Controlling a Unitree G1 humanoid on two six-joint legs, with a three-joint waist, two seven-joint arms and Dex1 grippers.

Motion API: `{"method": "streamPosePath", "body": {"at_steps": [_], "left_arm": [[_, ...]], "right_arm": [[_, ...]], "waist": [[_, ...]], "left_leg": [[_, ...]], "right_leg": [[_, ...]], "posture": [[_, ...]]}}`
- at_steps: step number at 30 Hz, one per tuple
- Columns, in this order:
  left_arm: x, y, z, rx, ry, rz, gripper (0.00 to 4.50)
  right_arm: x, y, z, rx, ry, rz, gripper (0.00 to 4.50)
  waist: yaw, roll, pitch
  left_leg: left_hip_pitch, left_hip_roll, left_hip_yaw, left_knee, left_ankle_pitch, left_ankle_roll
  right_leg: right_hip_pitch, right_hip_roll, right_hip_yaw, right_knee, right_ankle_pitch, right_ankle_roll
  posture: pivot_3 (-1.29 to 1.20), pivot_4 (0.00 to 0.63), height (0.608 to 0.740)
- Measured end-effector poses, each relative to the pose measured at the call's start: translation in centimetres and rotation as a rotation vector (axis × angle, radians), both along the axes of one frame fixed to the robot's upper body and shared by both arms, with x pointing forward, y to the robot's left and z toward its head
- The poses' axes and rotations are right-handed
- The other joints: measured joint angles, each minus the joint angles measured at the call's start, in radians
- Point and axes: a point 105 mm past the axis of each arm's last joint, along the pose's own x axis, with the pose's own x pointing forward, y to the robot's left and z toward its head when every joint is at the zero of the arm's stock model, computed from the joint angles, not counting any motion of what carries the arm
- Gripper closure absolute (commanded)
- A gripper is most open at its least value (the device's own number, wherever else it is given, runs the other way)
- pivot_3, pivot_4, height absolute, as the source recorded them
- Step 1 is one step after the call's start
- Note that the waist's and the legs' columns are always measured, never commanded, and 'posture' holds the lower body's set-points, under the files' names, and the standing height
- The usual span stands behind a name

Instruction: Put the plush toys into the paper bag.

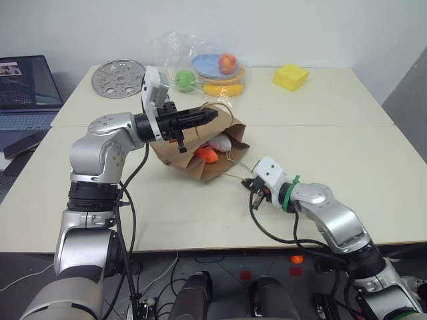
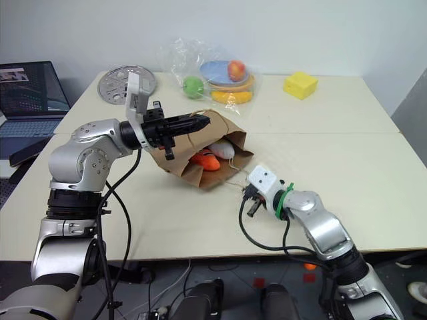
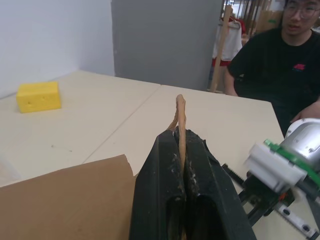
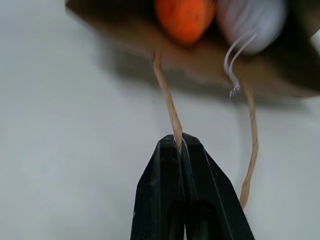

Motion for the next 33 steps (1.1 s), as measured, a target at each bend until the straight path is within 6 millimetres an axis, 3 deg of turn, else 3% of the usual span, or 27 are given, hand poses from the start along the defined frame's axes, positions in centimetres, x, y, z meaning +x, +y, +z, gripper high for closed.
{"method": "streamPosePath", "body": {"at_steps": [3, 8, 15, 22, 29, 33], "left_arm": [[0.9, -0.6, 0.7, -0.032, -0.051, 0.035, 4.50], [2.5, -1.3, 2.5, -0.081, -0.114, 0.070, 4.50], [3.4, -3.8, 4.4, -0.155, -0.143, -0.002, 4.50], [3.5, -5.5, 4.6, -0.218, -0.122, -0.059, 4.50], [3.3, -5.3, 4.5, -0.198, -0.133, -0.084, 4.50], [3.5, -4.1, 2.9, -0.141, -0.108, -0.049, 4.50]], "right_arm": [[-1.1, -0.3, 3.5, 0.074, -0.073, 0.000, 4.48], [-2.1, 0.1, 5.4, 0.086, -0.094, 0.011, 4.48], [-2.6, 0.7, 11.4, 0.138, -0.289, 0.001, 4.48], [-2.8, 1.0, 13.1, 0.134, -0.368, -0.014, 4.48], [-2.7, 1.6, 12.8, 0.090, -0.409, -0.015, 4.48], [-2.2, 2.1, 11.0, 0.053, -0.358, -0.012, 4.48]], "waist": [[0.005, 0.000, 0.000], [0.014, 0.000, 0.000], [0.017, 0.000, 0.000], [0.016, 0.000, 0.000], [0.008, 0.000, 0.000], [-0.002, 0.000, 0.000]], "left_leg": [[0.000, 0.000, -0.001, 0.000, 0.000, 0.000], [0.000, -0.001, 0.000, 0.000, 0.000, 0.000], [-0.001, -0.001, 0.000, 0.001, 0.000, 0.000], [-0.002, -0.002, -0.001, 0.000, 0.000, 0.000], [-0.001, -0.002, -0.001, 0.000, 0.000, 0.000], [-0.001, -0.002, -0.001, 0.000, 0.000, 0.000]], "right_leg": [[0.000, 0.000, -0.001, 0.000, 0.000, 0.000], [0.000, 0.000, -0.001, 0.000, 0.000, 0.000], [0.000, -0.001, -0.001, -0.001, 0.000, 0.000], [-0.001, 0.001, -0.002, 0.000, 0.000, 0.000], [0.000, 0.003, -0.002, 0.000, 0.000, 0.000], [0.000, 0.003, -0.001, 0.000, 0.000, 0.000]], "posture": [[0.00, 0.150, 0.740], [0.00, 0.150, 0.740], [0.00, 0.150, 0.740], [0.00, 0.150, 0.740], [0.00, 0.150, 0.740], [0.00, 0.150, 0.740]]}}
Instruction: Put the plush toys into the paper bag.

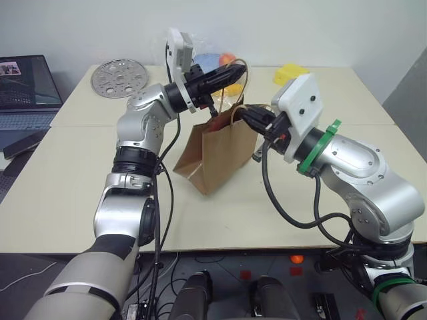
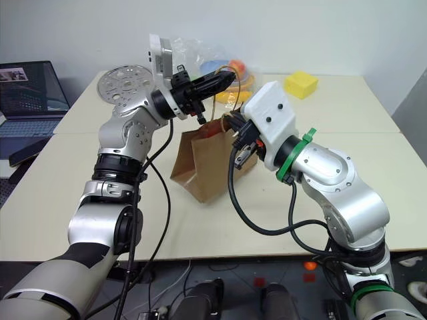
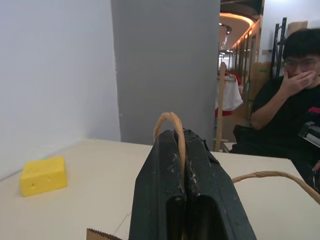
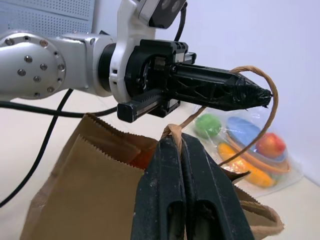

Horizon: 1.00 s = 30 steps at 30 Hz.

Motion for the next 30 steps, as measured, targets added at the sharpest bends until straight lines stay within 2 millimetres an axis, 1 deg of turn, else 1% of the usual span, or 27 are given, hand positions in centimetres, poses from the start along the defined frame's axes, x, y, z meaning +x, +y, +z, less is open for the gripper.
{"method": "streamPosePath", "body": {"at_steps": [2, 3, 4, 5, 6, 7, 11, 12, 13, 14, 15, 16, 17, 19, 21, 22, 23, 24, 25, 26, 27, 28, 30], "left_arm": [[0.3, 1.1, -1.7, 0.050, 0.032, 0.041, 4.50], [0.5, 1.8, -2.6, 0.065, 0.056, 0.071, 4.50], [0.7, 2.3, -3.2, 0.072, 0.078, 0.092, 4.50], [0.8, 2.6, -3.6, 0.071, 0.093, 0.109, 4.30], [0.8, 2.8, -3.7, 0.071, 0.103, 0.118, 4.09], [0.4, 3.2, -3.7, 0.082, 0.103, 0.117, 3.90], [-1.7, 5.0, -3.1, 0.115, 0.095, 0.107, 2.77], [-1.9, 5.2, -3.1, 0.117, 0.097, 0.107, 2.62], [-2.6, 6.0, -3.2, 0.134, 0.100, 0.123, 2.29], [-3.3, 7.1, -3.6, 0.150, 0.117, 0.152, 1.93], [-3.4, 7.6, -3.7, 0.152, 0.128, 0.166, 1.73], [-3.7, 8.3, -3.8, 0.150, 0.141, 0.193, 1.41], [-4.3, 9.2, -4.0, 0.150, 0.157, 0.225, 1.11], [-5.4, 10.7, -4.4, 0.164, 0.171, 0.275, 0.57], [-6.6, 11.7, -5.5, 0.201, 0.199, 0.312, 0.02], [-7.0, 11.9, -6.0, 0.209, 0.215, 0.321, 0.02], [-7.7, 12.3, -6.6, 0.202, 0.243, 0.341, 0.02], [-8.2, 12.2, -7.0, 0.198, 0.258, 0.344, 0.02], [-8.6, 12.0, -7.1, 0.200, 0.261, 0.338, 0.02], [-9.4, 11.7, -7.5, 0.218, 0.247, 0.347, 0.02], [-9.8, 11.4, -7.8, 0.225, 0.240, 0.350, 0.02], [-10.2, 11.0, -8.5, 0.227, 0.237, 0.358, 0.02], [-10.3, 10.9, -9.2, 0.219, 0.240, 0.391, 0.02]], "right_arm": [[0.8, 0.0, -2.2, -0.020, 0.070, -0.019, 4.48], [1.2, 0.1, -3.1, -0.022, 0.102, -0.027, 4.30], [1.5, 0.2, -3.5, -0.021, 0.116, -0.028, 4.10], [1.5, 0.3, -3.4, -0.016, 0.112, -0.026, 3.89], [1.5, 0.4, -3.2, -0.010, 0.100, -0.019, 3.56], [1.4, 0.5, -3.1, -0.009, 0.092, -0.006, 3.19], [1.2, 0.2, -3.1, -0.027, 0.089, 0.022, 1.84], [1.1, 0.2, -3.0, -0.026, 0.089, 0.028, 1.68], [1.0, 0.3, -2.8, -0.022, 0.089, 0.051, 1.32], [0.9, -0.2, -2.4, -0.018, 0.082, 0.059, 0.89], [1.1, -0.6, -2.2, -0.017, 0.076, 0.050, 0.63], [1.2, -0.8, -2.0, -0.016, 0.076, 0.053, 0.26], [1.2, -1.1, -1.8, -0.023, 0.075, 0.065, 0.00], [1.3, -1.0, -1.8, -0.018, 0.099, 0.104, 0.00], [1.1, -0.8, -1.2, 0.010, 0.125, 0.163, 0.00], [1.0, -0.9, -0.7, 0.025, 0.132, 0.180, 0.00], [0.9, -0.6, 0.3, 0.111, 0.192, 0.240, 0.00], [0.7, -0.5, 1.3, 0.179, 0.232, 0.291, 0.00], [0.5, -0.5, 1.8, 0.201, 0.248, 0.317, 0.00], [0.2, -0.7, 2.4, 0.220, 0.294, 0.368, 0.00], [0.1, -1.2, 2.8, 0.221, 0.310, 0.382, 0.00], [0.0, -2.2, 2.9, 0.212, 0.329, 0.382, 0.00], [0.1, -3.5, 2.6, 0.181, 0.359, 0.363, 0.00]], "waist": [[-0.003, 0.000, 0.000], [-0.005, 0.000, 0.000], [-0.004, 0.000, 0.000], [-0.003, 0.000, 0.000], [-0.002, 0.000, 0.000], [-0.002, 0.000, 0.000], [-0.003, 0.000, 0.000], [-0.002, 0.000, 0.000], [-0.003, 0.000, 0.000], [-0.006, 0.000, 0.000], [-0.005, 0.000, 0.000], [-0.005, 0.000, 0.000], [-0.005, 0.000, 0.000], [-0.006, 0.000, 0.000], [-0.006, 0.001, 0.001], [-0.005, 0.001, 0.001], [-0.003, 0.001, 0.001], [-0.002, 0.001, 0.001], [0.001, 0.001, 0.001], [0.005, 0.001, 0.001], [0.009, 0.001, 0.001], [0.016, 0.001, 0.001], [0.027, 0.001, 0.001]], "left_leg": [[0.000, 0.000, 0.000, 0.000, 0.000, 0.000], [0.000, 0.000, 0.000, 0.000, 0.000, 0.000], [0.000, 0.000, 0.000, 0.000, 0.000, 0.000], [0.000, 0.001, 0.000, 0.000, 0.000, 0.000], [0.000, 0.000, 0.000, 0.000, 0.000, 0.000], [0.000, 0.000, 0.000, 0.000, 0.000, 0.000], [0.000, 0.001, -0.001, 0.000, 0.000, 0.000], [0.000, 0.001, -0.001, 0.000, 0.000, 0.000], [0.000, 0.001, -0.001, 0.000, 0.000, 0.000], [0.000, 0.001, 0.000, 0.000, 0.000, 0.000], [0.000, 0.001, -0.001, 0.000, 0.000, 0.000], [0.000, 0.002, -0.001, 0.000, 0.000, 0.000], [0.000, 0.003, -0.001, 0.000, 0.000, 0.000], [0.000, 0.003, -0.001, 0.000, 0.000, 0.000], [0.001, 0.003, 0.000, -0.001, 0.000, 0.000], [0.001, 0.003, 0.000, -0.001, 0.000, 0.000], [0.001, 0.004, -0.001, -0.001, 0.000, 0.000], [0.000, 0.004, -0.001, -0.001, 0.000, 0.000], [0.001, 0.004, -0.001, -0.001, 0.000, 0.000], [0.001, 0.004, -0.001, -0.001, 0.000, 0.000], [0.001, 0.002, -0.001, -0.001, 0.000, 0.000], [0.001, 0.002, -0.001, -0.001, 0.000, 0.000], [0.000, 0.001, 0.000, -0.002, -0.001, 0.000]], "right_leg": [[-0.001, 0.000, 0.000, 0.000, 0.000, 0.000], [-0.001, 0.001, 0.001, 0.001, 0.000, 0.000], [-0.001, 0.001, 0.001, 0.001, 0.000, 0.000], [-0.001, 0.001, 0.000, 0.001, 0.000, 0.000], [-0.001, 0.001, 0.000, 0.001, 0.000, 0.000], [-0.001, 0.001, 0.001, 0.000, 0.000, 0.000], [-0.001, 0.000, 0.001, 0.000, 0.000, 0.000], [-0.001, 0.000, 0.001, 0.000, 0.000, 0.000], [-0.001, -0.002, 0.001, 0.000, 0.000, 0.000], [-0.001, -0.002, 0.002, 0.000, 0.000, 0.000], [-0.001, -0.002, 0.002, 0.000, 0.000, 0.000], [-0.001, -0.002, 0.001, 0.000, 0.000, 0.000], [-0.001, -0.002, 0.001, -0.001, 0.000, -0.001], [-0.001, -0.003, 0.002, -0.001, -0.001, -0.002], [-0.001, -0.004, 0.002, -0.001, -0.002, -0.003], [-0.001, -0.004, 0.002, -0.001, -0.002, -0.004], [-0.001, -0.004, 0.002, -0.001, -0.002, -0.004], [-0.002, -0.004, 0.002, -0.001, -0.002, -0.004], [-0.001, -0.004, 0.001, -0.001, -0.002, -0.004], [-0.002, -0.005, 0.001, -0.002, -0.002, -0.004], [-0.002, -0.007, 0.001, -0.003, -0.002, -0.005], [-0.002, -0.007, 0.001, -0.006, -0.002, -0.004], [-0.002, -0.008, 0.001, -0.008, -0.004, -0.009]], "posture": [[0.00, 0.150, 0.740], [0.00, 0.150, 0.740], [0.00, 0.150, 0.740], [0.00, 0.150, 0.740], [0.00, 0.150, 0.740], [0.00, 0.150, 0.740], [0.00, 0.150, 0.740], [0.00, 0.150, 0.740], [0.00, 0.150, 0.740], [0.00, 0.150, 0.740], [0.00, 0.150, 0.740], [0.00, 0.150, 0.740], [0.00, 0.150, 0.740], [0.00, 0.150, 0.740], [0.00, 0.150, 0.740], [0.00, 0.150, 0.740], [0.00, 0.150, 0.740], [0.00, 0.150, 0.740], [0.00, 0.150, 0.740], [0.00, 0.150, 0.740], [0.00, 0.150, 0.740], [0.00, 0.150, 0.740], [0.00, 0.150, 0.740]]}}
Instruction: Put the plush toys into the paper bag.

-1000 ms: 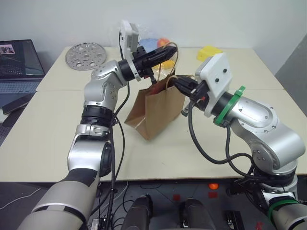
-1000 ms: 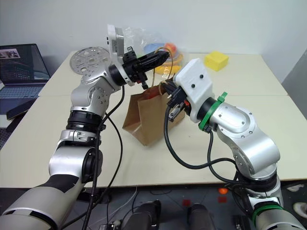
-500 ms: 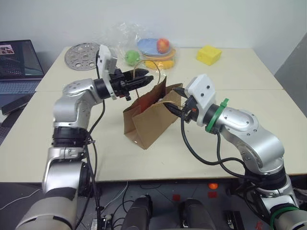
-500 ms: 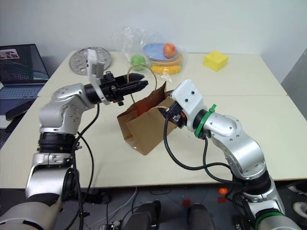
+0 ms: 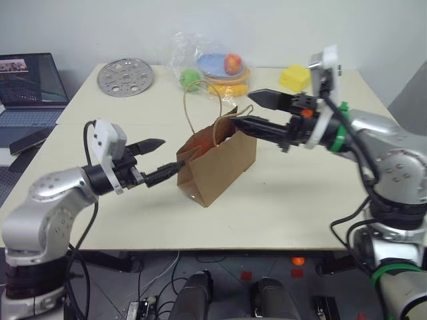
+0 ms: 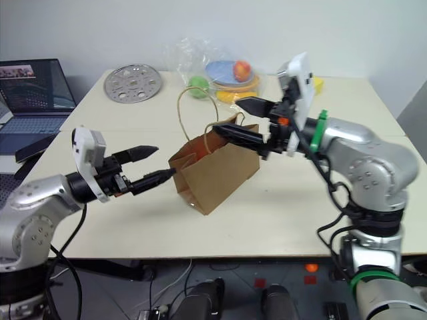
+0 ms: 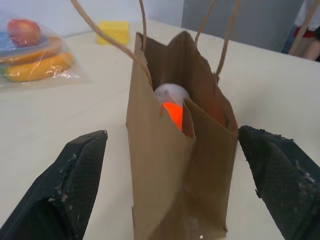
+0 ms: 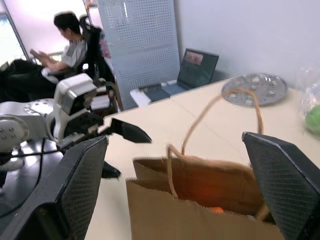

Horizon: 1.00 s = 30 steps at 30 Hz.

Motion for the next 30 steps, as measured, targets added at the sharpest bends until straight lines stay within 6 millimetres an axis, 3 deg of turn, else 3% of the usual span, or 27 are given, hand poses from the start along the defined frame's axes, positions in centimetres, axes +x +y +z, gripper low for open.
{"method": "streamPosePath", "body": {"at_steps": [3, 7, 14, 22, 30], "left_arm": [[0.1, -0.6, -0.5, -0.016, -0.031, 0.022, 0.02], [0.1, -2.6, -2.9, -0.053, -0.015, 0.029, 0.02], [0.6, -4.6, -3.8, -0.050, -0.043, 0.006, 0.02], [0.7, -3.5, -3.2, -0.036, -0.048, 0.031, 0.02], [-2.7, -3.7, -3.6, -0.044, 0.039, -0.026, 0.02]], "right_arm": [[-0.3, -1.2, -0.8, -0.055, 0.037, 0.006, 0.00], [-1.4, -3.8, -1.6, -0.169, 0.079, -0.006, 0.00], [-2.3, -3.5, -2.7, -0.198, 0.086, 0.005, 0.00], [-2.8, -3.6, -3.4, -0.190, 0.098, -0.023, 0.00], [-2.9, -3.8, -3.6, -0.186, 0.101, -0.048, 0.00]], "waist": [[0.003, 0.000, 0.000], [0.008, 0.000, 0.000], [0.001, 0.000, 0.000], [0.002, 0.000, 0.000], [0.000, 0.000, 0.000]], "left_leg": [[0.000, 0.000, 0.001, 0.000, 0.000, 0.000], [-0.002, 0.000, 0.004, -0.001, 0.000, 0.001], [-0.002, 0.001, 0.004, -0.002, 0.000, 0.001], [-0.003, 0.001, 0.003, -0.002, -0.001, 0.001], [-0.002, 0.001, 0.003, -0.004, -0.001, 0.001]], "right_leg": [[0.001, -0.001, 0.000, 0.000, 0.000, 0.000], [0.003, -0.002, 0.001, -0.001, 0.000, 0.000], [0.002, -0.001, 0.000, 0.001, 0.000, 0.001], [0.002, -0.001, 0.000, -0.001, 0.000, 0.001], [0.003, -0.001, 0.000, -0.005, -0.002, -0.002]], "posture": [[0.00, 0.150, 0.740], [0.00, 0.150, 0.740], [0.00, 0.150, 0.740], [0.00, 0.150, 0.740], [0.00, 0.150, 0.740]]}}
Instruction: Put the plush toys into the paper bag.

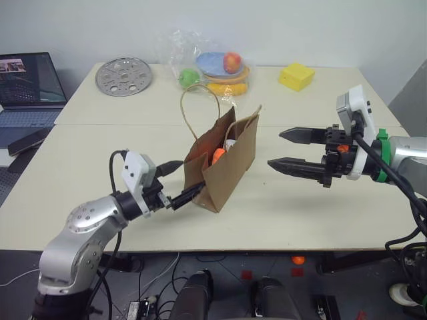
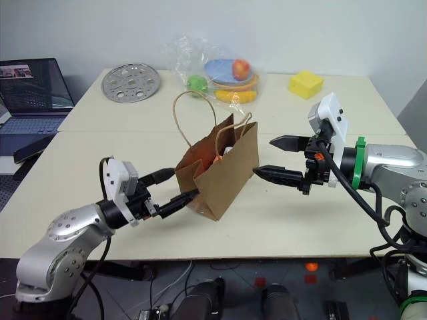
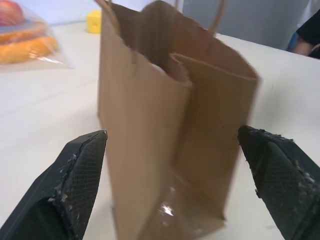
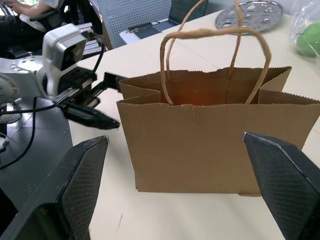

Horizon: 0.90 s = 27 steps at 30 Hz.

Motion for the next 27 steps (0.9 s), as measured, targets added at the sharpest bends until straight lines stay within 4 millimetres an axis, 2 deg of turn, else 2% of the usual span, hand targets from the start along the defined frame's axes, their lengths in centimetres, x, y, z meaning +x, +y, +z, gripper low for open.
{"method": "streamPosePath", "body": {"at_steps": [6, 10, 14, 18, 27], "left_arm": [[-0.5, -0.5, 0.3, -0.012, -0.006, 0.006, 0.02], [0.1, -2.3, -0.1, -0.035, -0.034, 0.020, 0.02], [1.0, -2.5, -0.2, -0.027, -0.071, 0.066, 0.02], [1.4, -2.3, -0.6, -0.025, -0.064, 0.093, 0.83], [1.4, -2.1, -1.2, -0.028, -0.050, 0.081, 3.61]], "right_arm": [[0.0, 0.2, -0.3, 0.006, 0.011, -0.002, 0.00], [0.2, 0.2, -0.5, 0.002, 0.015, -0.015, 0.00], [0.2, 0.3, -0.8, -0.005, 0.024, -0.016, 0.00], [0.2, 0.2, -0.8, -0.007, 0.023, -0.018, 0.00], [0.4, 0.0, -0.9, -0.005, 0.016, -0.040, 0.00]], "waist": [[0.001, 0.000, 0.000], [0.007, 0.000, 0.000], [0.011, 0.000, 0.000], [0.010, 0.000, 0.000], [0.011, 0.000, 0.000]], "left_leg": [[0.000, 0.000, 0.000, -0.001, 0.000, 0.001], [0.000, -0.001, 0.000, -0.001, -0.001, 0.001], [0.000, 0.000, 0.000, -0.001, 0.000, 0.001], [0.000, 0.000, 0.001, -0.001, -0.001, 0.001], [0.000, 0.000, 0.001, -0.001, -0.001, 0.001]], "right_leg": [[0.001, 0.000, 0.000, -0.005, 0.001, 0.002], [0.002, 0.000, 0.000, -0.005, 0.001, 0.002], [0.002, 0.000, 0.000, -0.005, 0.001, 0.002], [0.002, 0.000, 0.000, -0.005, 0.001, 0.002], [0.002, 0.000, 0.000, -0.005, 0.001, 0.002]], "posture": [[0.00, 0.150, 0.740], [0.00, 0.150, 0.740], [0.00, 0.150, 0.740], [0.00, 0.150, 0.740], [0.00, 0.150, 0.740]]}}
